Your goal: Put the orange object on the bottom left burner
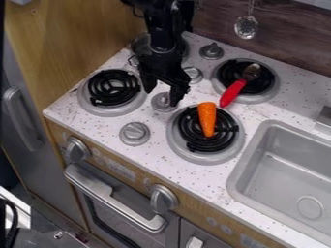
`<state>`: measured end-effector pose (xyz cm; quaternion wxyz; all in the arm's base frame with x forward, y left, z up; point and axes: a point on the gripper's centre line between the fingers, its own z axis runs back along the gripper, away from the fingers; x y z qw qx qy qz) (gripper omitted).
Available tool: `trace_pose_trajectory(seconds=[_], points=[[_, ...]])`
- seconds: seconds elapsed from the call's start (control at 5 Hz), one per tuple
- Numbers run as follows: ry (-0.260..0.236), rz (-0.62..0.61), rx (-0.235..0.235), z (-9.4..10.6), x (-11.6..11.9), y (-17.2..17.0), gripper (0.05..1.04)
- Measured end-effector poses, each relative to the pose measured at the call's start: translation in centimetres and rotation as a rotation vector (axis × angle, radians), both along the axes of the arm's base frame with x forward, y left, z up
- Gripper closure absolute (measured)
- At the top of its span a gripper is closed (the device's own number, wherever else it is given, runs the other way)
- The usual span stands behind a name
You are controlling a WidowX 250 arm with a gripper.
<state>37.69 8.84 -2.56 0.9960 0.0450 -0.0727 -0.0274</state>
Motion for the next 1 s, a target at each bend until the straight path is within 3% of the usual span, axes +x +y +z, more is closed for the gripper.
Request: trace_pose_trajectory(seconds=[0.2,0.4,0.6,1.0], points=[[0.046,0.002,-0.012,-1.6,-0.8,-0.2,0.083],[0.054,0.025,-0.03,-1.7,-1.3,-0.6,0.083],[0.004,0.065,-0.026,1.0,-1.2,-0.9,0.083],[-0.038,0.108,-0.02,3.8,-1.0,-4.5,0.083]])
